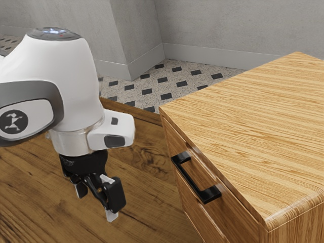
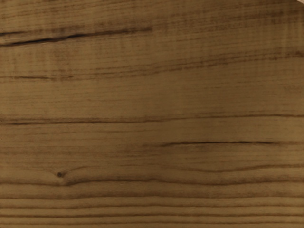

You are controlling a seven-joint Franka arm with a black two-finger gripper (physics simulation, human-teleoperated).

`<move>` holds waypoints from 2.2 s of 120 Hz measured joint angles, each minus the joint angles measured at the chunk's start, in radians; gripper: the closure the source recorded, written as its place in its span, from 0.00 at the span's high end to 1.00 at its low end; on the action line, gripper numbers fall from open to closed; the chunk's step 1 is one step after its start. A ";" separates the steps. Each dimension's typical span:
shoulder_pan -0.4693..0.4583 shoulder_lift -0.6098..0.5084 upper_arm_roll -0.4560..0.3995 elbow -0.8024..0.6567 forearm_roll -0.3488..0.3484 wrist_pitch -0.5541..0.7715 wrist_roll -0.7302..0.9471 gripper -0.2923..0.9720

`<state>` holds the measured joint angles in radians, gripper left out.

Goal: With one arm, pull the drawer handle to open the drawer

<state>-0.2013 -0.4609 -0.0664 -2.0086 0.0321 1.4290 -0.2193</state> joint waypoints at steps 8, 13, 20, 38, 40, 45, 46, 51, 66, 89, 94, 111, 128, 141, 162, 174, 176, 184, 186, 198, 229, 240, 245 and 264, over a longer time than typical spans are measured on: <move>-0.001 -0.006 0.000 0.006 0.007 0.013 -0.013 0.77; 0.000 -0.007 0.000 0.005 0.011 0.023 -0.020 0.77; 0.003 -0.007 0.005 -0.003 0.009 0.037 -0.030 0.77; 0.010 -0.032 0.010 -0.022 -0.088 0.064 -0.262 0.77; 0.011 -0.032 0.011 -0.022 -0.092 0.069 -0.294 0.77; 0.017 -0.033 0.012 -0.026 -0.095 0.076 -0.368 0.77; 0.020 -0.033 0.012 -0.026 -0.095 0.077 -0.381 0.77; 0.050 -0.033 0.012 -0.029 -0.089 0.072 -0.446 0.77; 0.220 -0.031 -0.061 -0.029 -0.080 0.049 -0.611 0.77; 0.078 -0.034 -0.095 -0.004 -0.111 0.151 -0.834 0.77; 0.049 -0.036 -0.093 0.001 -0.114 0.176 -0.883 0.77; -0.043 -0.122 -0.049 -0.020 -0.100 0.230 -1.028 0.77; -0.051 -0.176 -0.038 -0.022 -0.053 0.234 -1.134 0.77; -0.053 -0.150 -0.054 -0.042 -0.009 0.339 -1.194 0.77; -0.090 -0.121 -0.057 -0.100 -0.037 0.554 -1.255 0.77; -0.104 -0.122 -0.056 -0.126 -0.076 0.631 -1.278 0.77; -0.105 -0.122 -0.056 -0.129 -0.081 0.640 -1.281 0.77; -0.105 -0.122 -0.053 -0.148 -0.099 0.671 -1.293 0.77; -0.105 -0.122 -0.052 -0.153 -0.103 0.677 -1.296 0.77; -0.106 -0.123 -0.049 -0.171 -0.120 0.706 -1.311 0.77; -0.106 -0.122 -0.047 -0.198 -0.146 0.738 -1.339 0.77; -0.107 -0.122 -0.047 -0.206 -0.156 0.743 -1.347 0.77; -0.107 -0.122 -0.047 -0.209 -0.159 0.745 -1.350 0.77; -0.106 -0.121 -0.047 -0.235 -0.174 0.749 -1.360 0.77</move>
<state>-0.3076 -0.5815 -0.1136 -2.2435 -0.1422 2.1784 -1.5795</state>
